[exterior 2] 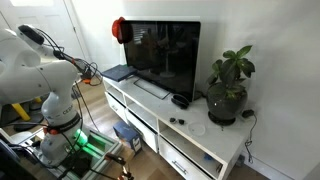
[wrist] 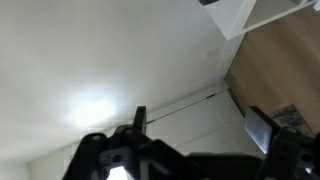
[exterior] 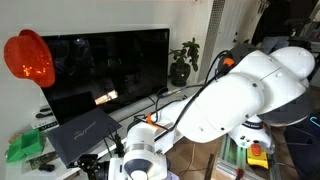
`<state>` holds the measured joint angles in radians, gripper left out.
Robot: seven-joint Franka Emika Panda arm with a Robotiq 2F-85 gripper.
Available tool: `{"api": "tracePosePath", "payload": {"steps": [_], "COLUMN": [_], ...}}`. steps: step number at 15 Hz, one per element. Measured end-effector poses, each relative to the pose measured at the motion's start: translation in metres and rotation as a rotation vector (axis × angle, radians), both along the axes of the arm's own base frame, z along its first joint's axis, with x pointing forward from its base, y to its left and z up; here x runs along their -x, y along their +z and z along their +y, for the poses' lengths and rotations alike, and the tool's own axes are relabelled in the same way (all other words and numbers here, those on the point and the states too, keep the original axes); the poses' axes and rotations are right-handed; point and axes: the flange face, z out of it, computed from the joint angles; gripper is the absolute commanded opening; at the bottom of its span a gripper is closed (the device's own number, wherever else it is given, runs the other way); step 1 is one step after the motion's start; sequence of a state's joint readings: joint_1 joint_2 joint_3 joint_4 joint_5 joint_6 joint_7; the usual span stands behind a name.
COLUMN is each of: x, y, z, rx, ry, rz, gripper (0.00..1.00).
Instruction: Remove the lid from the box and put it on the cabinet
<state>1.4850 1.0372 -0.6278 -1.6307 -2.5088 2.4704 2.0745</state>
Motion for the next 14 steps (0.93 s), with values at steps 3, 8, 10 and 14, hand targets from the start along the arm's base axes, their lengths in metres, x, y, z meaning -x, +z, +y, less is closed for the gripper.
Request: {"api": "tracePosePath", "payload": {"steps": [3, 8, 10, 14], "x": [0.003, 0.019, 0.035, 0.051], "y": [0.040, 0.097, 0.116, 0.142], "z": [-0.020, -0.026, -0.028, -0.066], "rx": [-0.050, -0.225, -0.293, -0.414], "ry": [-0.072, -0.129, -0.138, -0.212], "rz": [0.139, 0.291, 0.352, 0.473], "gripper": [1.00, 1.00, 1.00, 1.00]}}
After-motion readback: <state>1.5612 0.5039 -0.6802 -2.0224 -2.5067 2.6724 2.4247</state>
